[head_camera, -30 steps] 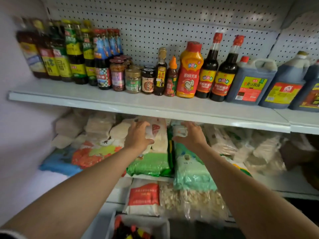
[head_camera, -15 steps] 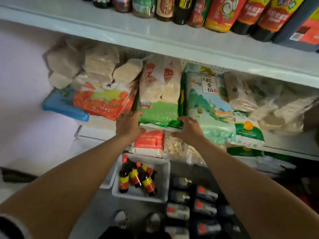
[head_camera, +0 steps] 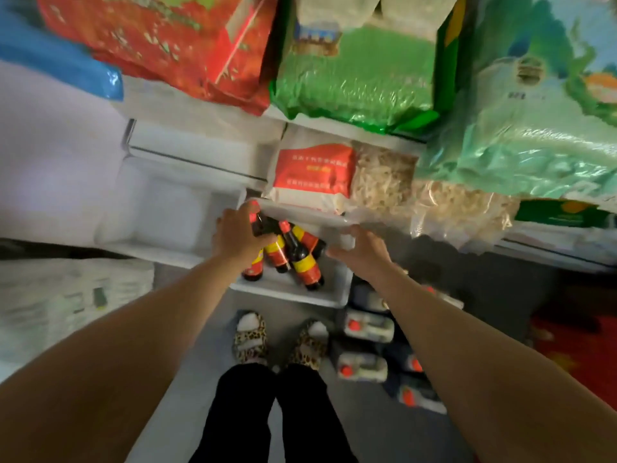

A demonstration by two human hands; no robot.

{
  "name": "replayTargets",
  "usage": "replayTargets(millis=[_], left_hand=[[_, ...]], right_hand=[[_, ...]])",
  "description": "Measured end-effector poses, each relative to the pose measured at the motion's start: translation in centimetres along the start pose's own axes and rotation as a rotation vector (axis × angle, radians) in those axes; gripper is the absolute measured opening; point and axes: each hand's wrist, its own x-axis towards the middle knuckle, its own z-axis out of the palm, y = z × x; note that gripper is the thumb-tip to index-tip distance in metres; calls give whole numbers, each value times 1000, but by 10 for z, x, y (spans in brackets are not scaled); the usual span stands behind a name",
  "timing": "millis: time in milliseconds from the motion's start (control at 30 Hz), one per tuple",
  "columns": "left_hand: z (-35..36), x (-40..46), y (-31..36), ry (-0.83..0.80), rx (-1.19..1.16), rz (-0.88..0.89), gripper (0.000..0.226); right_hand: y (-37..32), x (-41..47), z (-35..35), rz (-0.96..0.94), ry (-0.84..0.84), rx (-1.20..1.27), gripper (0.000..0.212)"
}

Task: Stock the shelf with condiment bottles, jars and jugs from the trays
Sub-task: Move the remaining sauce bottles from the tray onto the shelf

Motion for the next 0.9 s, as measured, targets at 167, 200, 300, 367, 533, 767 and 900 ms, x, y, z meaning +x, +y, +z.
replayTargets(millis=[167, 200, 300, 367, 533, 767, 900], left_hand=[[65, 30, -66, -39, -45, -109, 65], [78, 35, -79, -42, -56, -136, 64], [118, 55, -114, -63, -91, -176, 64], [142, 66, -133, -77, -111, -180, 63], [205, 94, -172, -106, -190, -243, 68], [274, 142, -208, 34, -290, -330, 77], [293, 159, -211, 133, -357, -336, 78]], right_hand=[[21, 64, 86, 70, -59, 39, 54], [28, 80, 104, 87, -82, 18, 49], [49, 123, 149, 100, -146, -21, 38], [58, 139, 168, 92, -134, 22, 39], [89, 183, 224, 184, -71, 228, 50], [115, 227, 296, 179, 34, 259, 66], [125, 234, 323, 181, 144, 404, 73]])
